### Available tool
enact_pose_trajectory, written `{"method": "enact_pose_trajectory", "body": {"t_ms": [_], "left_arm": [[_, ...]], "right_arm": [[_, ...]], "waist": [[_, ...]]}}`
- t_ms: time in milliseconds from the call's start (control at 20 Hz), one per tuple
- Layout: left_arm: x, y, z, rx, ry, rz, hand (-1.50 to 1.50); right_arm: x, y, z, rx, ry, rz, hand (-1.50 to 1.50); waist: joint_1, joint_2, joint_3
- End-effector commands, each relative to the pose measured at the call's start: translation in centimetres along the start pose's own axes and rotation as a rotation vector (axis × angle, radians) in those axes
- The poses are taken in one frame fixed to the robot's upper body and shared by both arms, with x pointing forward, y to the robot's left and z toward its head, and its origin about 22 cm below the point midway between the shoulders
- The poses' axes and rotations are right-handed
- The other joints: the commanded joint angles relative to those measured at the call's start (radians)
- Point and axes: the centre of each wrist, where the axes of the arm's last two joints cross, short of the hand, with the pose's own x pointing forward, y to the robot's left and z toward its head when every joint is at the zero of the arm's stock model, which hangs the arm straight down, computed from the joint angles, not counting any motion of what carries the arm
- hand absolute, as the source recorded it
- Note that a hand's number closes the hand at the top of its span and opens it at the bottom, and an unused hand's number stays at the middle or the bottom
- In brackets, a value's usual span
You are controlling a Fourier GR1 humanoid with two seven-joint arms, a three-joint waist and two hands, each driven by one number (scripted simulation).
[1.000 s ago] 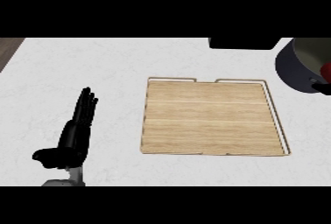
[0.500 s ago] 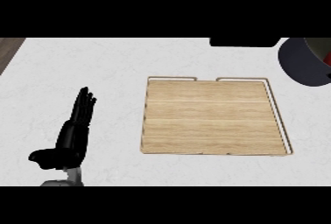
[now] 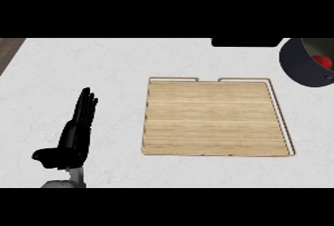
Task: Pick the tomato from the tray and place it in the pot
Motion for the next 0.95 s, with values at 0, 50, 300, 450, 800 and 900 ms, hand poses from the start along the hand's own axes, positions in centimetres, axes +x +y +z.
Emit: {"method": "enact_pose_trajectory", "body": {"t_ms": [0,50,300,450,800,900], "left_arm": [[0.7,-1.7,-0.4,-0.004,-0.018,0.007,0.00],[1.3,-1.2,0.0,-0.006,-0.016,-0.012,0.00],[0.7,-0.2,2.5,-0.014,-0.002,0.022,0.00],[-0.5,0.1,0.2,-0.002,-0.025,0.007,0.00],[0.3,0.9,0.6,-0.006,-0.012,-0.008,0.00],[-0.6,0.9,2.3,-0.010,0.004,0.003,0.00]], "right_arm": [[-0.9,-4.3,-0.6,-0.036,-0.046,-0.034,-1.50],[-1.1,-3.1,-0.3,-0.006,-0.035,-0.048,-1.50],[-2.9,-6.6,0.2,-0.042,-0.034,-0.025,-1.50],[-3.2,-7.2,0.3,-0.084,-0.038,-0.041,-1.50],[-4.4,-12.7,0.9,-0.186,-0.052,-0.083,-1.50],[-4.7,-13.3,1.2,-0.206,-0.035,-0.080,-1.50]], "waist": [[0.003,0.002,0.001],[0.003,-0.001,0.000],[0.004,-0.002,0.000],[0.007,0.003,0.002],[0.002,0.001,0.003],[0.003,0.000,0.002]]}}
